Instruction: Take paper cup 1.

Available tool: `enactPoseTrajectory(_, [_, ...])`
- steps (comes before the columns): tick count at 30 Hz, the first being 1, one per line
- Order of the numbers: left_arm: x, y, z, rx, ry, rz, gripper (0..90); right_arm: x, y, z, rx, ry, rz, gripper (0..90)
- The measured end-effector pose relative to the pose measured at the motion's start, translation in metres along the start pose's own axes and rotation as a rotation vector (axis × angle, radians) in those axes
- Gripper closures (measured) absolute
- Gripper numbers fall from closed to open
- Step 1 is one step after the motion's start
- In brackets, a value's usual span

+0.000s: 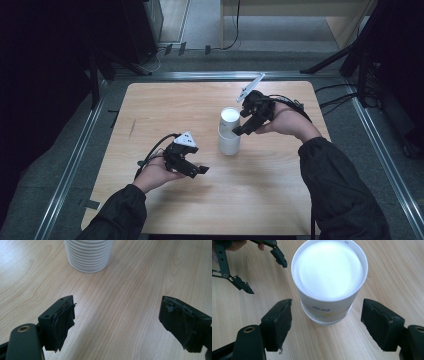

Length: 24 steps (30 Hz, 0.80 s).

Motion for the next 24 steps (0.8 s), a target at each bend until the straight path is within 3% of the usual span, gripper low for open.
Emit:
enactPoseTrajectory(13, [0.0, -0.001, 0.0, -0.008, -0.001, -0.011, 13.5, 0.011, 0.004, 0.022, -0.057, 0.052, -0.017, 26.8])
enactPoseTrajectory(16, [0.0, -0.001, 0.0, -0.007, 0.0, -0.011, 13.5, 0.01, 0.003, 0.023, -0.043, 0.062, -0.03, 31.9])
enactPoseTrajectory(24, [0.0, -0.001, 0.0, -0.007, 0.0, -0.012, 13.5, 0.008, 0.003, 0.023, -0.032, 0.082, -0.037, 32.8])
Point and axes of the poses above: each handheld gripper's, and its own axes: x roughly forward along the jaws, z roughly out of its top, y roughly to its left, the point moved 8 cm from there along x, roughly forward along the jaws, and after that the axes turned 4 degrees about x, right-handed, at the moved point
